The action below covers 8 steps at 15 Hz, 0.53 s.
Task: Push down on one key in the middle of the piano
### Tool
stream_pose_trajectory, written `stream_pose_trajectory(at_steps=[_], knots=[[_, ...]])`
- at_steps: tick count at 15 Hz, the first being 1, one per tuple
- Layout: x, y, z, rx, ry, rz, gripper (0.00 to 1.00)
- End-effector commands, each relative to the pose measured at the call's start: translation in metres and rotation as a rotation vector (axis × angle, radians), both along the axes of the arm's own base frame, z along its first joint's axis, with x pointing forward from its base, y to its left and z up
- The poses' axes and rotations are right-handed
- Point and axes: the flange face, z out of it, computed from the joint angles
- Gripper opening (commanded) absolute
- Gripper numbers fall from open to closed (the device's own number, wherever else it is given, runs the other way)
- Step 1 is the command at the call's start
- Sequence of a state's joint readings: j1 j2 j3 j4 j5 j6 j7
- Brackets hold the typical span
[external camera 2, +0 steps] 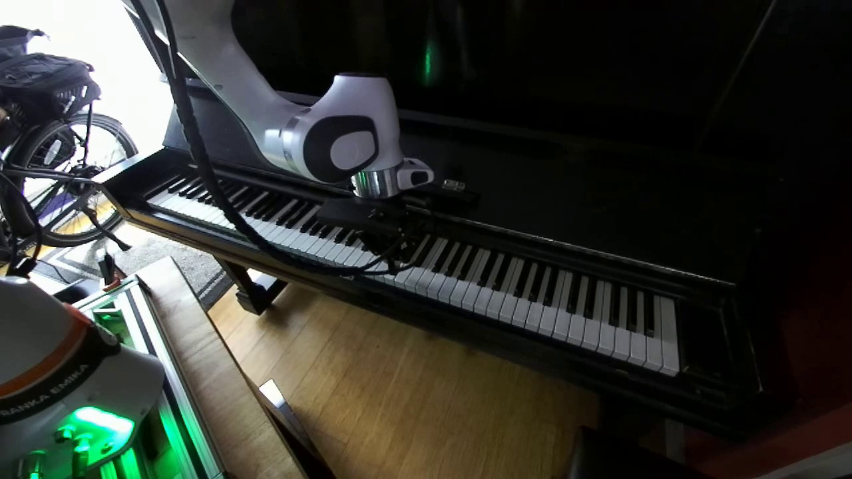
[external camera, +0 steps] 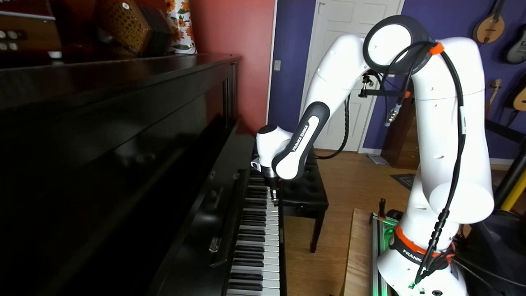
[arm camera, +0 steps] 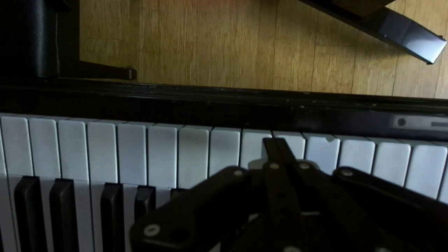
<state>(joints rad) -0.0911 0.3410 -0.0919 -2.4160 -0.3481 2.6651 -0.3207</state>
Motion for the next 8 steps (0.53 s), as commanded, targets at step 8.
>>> stream_pose_trajectory(at_steps=[8], knots=[[-0.0012, -0.0113, -0.0153, -0.006, -0.027, -0.004, 0.00]])
